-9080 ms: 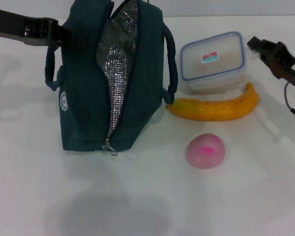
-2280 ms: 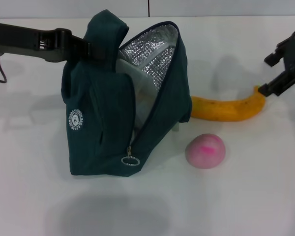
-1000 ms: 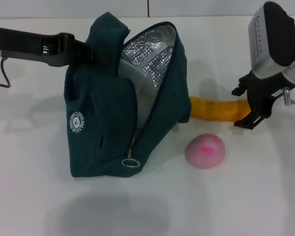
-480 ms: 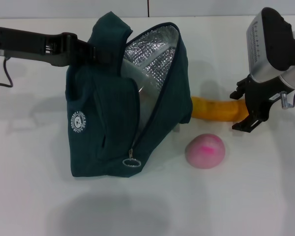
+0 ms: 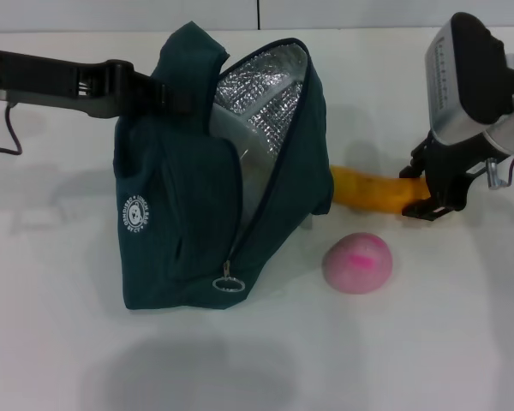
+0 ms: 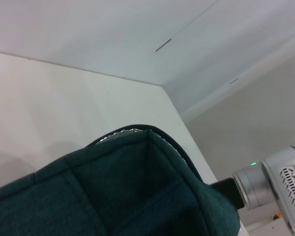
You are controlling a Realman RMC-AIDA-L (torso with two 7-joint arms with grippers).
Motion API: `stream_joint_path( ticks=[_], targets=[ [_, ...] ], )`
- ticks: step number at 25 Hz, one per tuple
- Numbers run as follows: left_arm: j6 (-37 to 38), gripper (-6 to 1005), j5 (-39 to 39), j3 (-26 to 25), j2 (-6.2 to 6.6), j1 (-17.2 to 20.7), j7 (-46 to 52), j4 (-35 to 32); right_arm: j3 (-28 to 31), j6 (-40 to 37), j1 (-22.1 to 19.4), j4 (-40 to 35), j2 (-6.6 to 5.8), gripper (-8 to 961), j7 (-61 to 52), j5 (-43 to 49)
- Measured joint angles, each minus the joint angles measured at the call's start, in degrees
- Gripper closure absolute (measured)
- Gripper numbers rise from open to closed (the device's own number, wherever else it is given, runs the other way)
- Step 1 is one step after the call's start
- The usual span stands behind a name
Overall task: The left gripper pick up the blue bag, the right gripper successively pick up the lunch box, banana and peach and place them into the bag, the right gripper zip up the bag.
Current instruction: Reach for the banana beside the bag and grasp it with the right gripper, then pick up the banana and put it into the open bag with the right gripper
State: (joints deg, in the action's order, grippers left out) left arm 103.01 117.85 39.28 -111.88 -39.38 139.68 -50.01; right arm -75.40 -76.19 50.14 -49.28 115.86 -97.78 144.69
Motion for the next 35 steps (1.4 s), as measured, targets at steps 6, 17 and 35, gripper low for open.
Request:
stream_joint_path(
  ticks=[6,17,35],
  targets=[
    [0.0,958,-0.1,0.0,0.00,0.0,-0.1,0.0,-0.5,-0.7,-0.2,-0.5,-0.05,458,-0.2,0.0],
    [0.0,958,-0.6,0.0,0.27,1.0,-0.2,0.0,0.2,-6.9,-3.0,-8.7,-1.17,493,-6.5,1.2],
    [0.1,958,-4.1,0.0,0.86,0.6,-0.3,3.0,34.6,-15.7,-5.3,-10.3,-2.74,470,-12.3,-8.4]
  ],
)
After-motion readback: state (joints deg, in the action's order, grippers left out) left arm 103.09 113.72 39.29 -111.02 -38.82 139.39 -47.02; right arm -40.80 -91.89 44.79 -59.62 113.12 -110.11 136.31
